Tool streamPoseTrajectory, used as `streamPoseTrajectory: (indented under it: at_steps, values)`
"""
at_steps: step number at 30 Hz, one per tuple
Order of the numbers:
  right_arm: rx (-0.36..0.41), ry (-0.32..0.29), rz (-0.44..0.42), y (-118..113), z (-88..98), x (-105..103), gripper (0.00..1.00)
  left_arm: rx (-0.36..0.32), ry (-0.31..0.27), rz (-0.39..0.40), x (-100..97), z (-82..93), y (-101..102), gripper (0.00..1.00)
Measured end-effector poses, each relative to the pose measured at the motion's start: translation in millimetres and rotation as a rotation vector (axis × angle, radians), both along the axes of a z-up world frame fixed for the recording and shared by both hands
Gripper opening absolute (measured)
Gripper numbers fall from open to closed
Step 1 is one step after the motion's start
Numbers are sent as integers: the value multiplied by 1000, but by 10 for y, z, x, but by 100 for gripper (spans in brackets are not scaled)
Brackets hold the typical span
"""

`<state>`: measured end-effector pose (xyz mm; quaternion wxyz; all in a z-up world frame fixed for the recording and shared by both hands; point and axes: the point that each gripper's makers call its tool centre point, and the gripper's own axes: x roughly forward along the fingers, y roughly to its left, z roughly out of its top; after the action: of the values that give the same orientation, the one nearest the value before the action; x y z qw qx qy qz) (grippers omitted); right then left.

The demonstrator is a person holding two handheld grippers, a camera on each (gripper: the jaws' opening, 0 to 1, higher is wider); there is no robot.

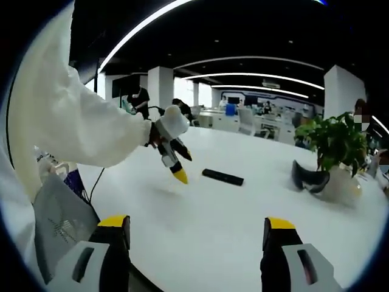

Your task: Press the specified remote control buttons in sequence, fully releasing each button before pressing the next.

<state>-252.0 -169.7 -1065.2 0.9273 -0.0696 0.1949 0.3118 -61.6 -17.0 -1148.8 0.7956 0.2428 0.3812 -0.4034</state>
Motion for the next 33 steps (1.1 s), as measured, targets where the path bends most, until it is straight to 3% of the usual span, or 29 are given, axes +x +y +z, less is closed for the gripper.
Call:
streamPoseTrajectory:
  at_steps: [2, 5, 10, 14, 22, 26, 30, 33]
  values:
    - [8, 4, 2, 6, 4, -1, 92, -91, 27, 65, -119, 80, -67, 77]
    - [20, -7, -2, 0, 31, 6, 94, -167, 21, 115, -237, 184, -110, 79]
    - [61, -1, -22, -47, 65, 36, 95, -270, -49, 174, -400, 450, -151, 82]
    - [102, 16, -43, -77, 79, 67, 97, -290, -78, 186, -593, 583, -125, 82]
    - [128, 29, -83, -133, 76, 107, 99, -425, -144, 297, -967, 858, -50, 89]
    - [127, 3, -91, -144, 115, 112, 99, -487, -175, 362, -1151, 931, 35, 94]
    - [126, -2, -98, -154, 125, 116, 99, -480, -189, 406, -1334, 913, 124, 96]
    - [113, -6, -105, -165, 116, 117, 97, -521, -279, 495, -1374, 1024, 248, 100]
